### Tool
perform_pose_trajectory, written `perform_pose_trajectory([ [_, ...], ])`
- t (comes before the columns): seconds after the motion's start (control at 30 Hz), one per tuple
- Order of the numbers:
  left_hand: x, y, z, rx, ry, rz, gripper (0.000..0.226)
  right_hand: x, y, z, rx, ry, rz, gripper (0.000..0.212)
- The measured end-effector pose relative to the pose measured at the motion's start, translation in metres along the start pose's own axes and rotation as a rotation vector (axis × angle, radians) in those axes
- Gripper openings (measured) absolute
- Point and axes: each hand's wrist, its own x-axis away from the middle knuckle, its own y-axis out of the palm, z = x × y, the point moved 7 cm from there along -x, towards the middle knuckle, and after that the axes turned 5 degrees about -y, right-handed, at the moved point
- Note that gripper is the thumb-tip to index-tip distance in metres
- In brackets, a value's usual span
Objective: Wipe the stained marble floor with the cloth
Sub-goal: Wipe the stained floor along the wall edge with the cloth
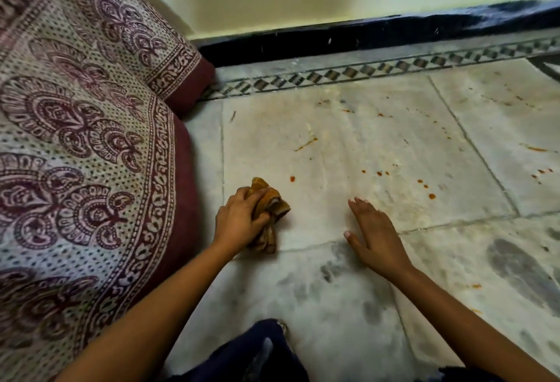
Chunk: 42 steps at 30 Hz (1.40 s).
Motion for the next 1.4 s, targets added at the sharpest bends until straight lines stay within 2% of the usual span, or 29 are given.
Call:
perform_pose_trajectory([
  [0.13,-0.023,0.004,-0.014,0.035,-0.053,-0.016,0.055,-0.011,0.017,0.003,0.111,0.116,-0.116,0.076],
  [0.23,-0.037,0.018,0.002,-0.033,-0.006,-0.062,0.057,-0.016,0.025,0.008,0.164,0.152,-0.119,0.089],
  [0.37,-0.018,0.052,0.028,-0.128,0.096,-0.117,0.081,-0.021,0.037,0.018,0.171,0.171,-0.101,0.091],
  [0.47,0.013,0.061,0.016,-0.173,0.202,-0.093,0.075,-0.018,0.055,0.022,0.156,0.149,-0.087,0.092],
  [0.6,-0.002,0.046,-0.023,-0.202,0.049,-0.063,0.071,-0.016,0.06,0.023,0.155,0.139,-0.039,0.085],
  [0.73,-0.061,0.036,-0.011,-0.201,-0.05,-0.099,0.058,-0.016,0.06,0.023,0.158,0.134,-0.005,0.08],
  [0.83,-0.066,0.044,0.016,-0.219,0.031,-0.102,0.056,-0.017,0.058,0.022,0.168,0.145,0.007,0.08],
  [1.0,-0.01,0.058,0.026,-0.19,0.271,-0.131,0.065,-0.018,0.057,0.021,0.164,0.148,0.024,0.078],
  [1.13,-0.053,0.038,-0.002,-0.207,0.093,-0.112,0.064,-0.017,0.057,0.018,0.154,0.151,0.051,0.074],
  [1.23,-0.103,0.031,0.016,-0.201,0.002,-0.138,0.058,-0.017,0.055,0.018,0.149,0.165,0.059,0.073],
  [1.33,-0.108,0.046,0.06,-0.237,0.097,-0.152,0.058,-0.018,0.053,0.017,0.147,0.166,0.046,0.073],
  [1.4,-0.077,0.062,0.082,-0.251,0.255,-0.157,0.065,-0.018,0.052,0.018,0.135,0.167,0.029,0.072],
])
